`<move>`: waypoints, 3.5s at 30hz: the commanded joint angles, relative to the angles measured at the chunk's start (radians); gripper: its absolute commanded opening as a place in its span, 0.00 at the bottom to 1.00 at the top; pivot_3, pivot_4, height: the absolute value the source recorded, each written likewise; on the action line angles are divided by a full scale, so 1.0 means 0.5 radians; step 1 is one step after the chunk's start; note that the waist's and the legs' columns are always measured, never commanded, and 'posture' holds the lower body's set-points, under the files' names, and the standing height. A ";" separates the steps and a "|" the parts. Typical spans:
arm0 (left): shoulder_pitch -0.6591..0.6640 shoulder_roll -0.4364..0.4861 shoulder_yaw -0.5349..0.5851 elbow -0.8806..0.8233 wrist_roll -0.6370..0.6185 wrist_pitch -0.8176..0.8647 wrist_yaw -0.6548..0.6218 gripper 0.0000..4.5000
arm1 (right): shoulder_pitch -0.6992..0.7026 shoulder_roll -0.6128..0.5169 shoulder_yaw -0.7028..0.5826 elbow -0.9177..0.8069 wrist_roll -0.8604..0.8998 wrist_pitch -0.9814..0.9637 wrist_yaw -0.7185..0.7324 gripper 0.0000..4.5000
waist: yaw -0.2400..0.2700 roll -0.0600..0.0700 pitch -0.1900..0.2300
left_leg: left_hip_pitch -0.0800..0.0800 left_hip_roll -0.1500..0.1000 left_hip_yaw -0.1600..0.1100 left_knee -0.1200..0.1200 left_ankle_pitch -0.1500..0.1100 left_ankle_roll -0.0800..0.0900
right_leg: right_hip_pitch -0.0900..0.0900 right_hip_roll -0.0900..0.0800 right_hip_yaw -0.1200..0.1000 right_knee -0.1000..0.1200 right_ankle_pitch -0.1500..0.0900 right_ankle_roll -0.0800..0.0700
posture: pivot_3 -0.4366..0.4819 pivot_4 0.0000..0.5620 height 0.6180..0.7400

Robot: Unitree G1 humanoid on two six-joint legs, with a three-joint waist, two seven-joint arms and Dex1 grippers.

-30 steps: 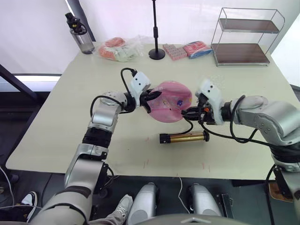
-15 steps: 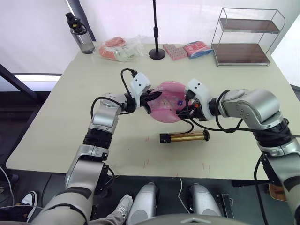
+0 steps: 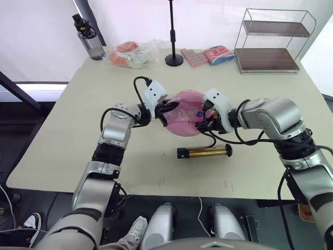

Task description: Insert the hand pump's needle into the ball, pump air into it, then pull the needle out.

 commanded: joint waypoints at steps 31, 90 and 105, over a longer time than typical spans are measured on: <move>0.042 -0.021 -0.024 -0.009 0.005 -0.015 -0.012 0.00 | 0.042 -0.038 0.025 0.021 -0.067 0.065 0.002 0.08 | 0.002 0.000 -0.001 | 0.001 0.000 -0.001 0.000 0.000 0.000 | 0.001 0.000 0.000 0.000 0.000 0.000 | 0.48 0.27 0.96; 0.125 -0.098 -0.046 -0.022 0.011 -0.016 -0.028 0.00 | -0.094 0.099 0.273 0.103 -0.235 -0.053 0.114 0.08 | -0.007 0.002 -0.004 | 0.006 0.001 -0.002 -0.001 0.000 0.000 | 0.003 0.001 0.000 0.000 0.000 0.000 | 0.48 0.27 0.96; 0.171 -0.139 -0.083 -0.018 -0.015 0.001 -0.116 0.00 | -0.315 0.156 0.596 0.459 -0.512 -0.423 0.375 0.08 | -0.014 0.004 -0.023 | 0.010 0.001 -0.002 -0.002 0.000 0.000 | 0.007 0.001 -0.001 0.000 0.000 0.000 | 0.48 0.27 0.96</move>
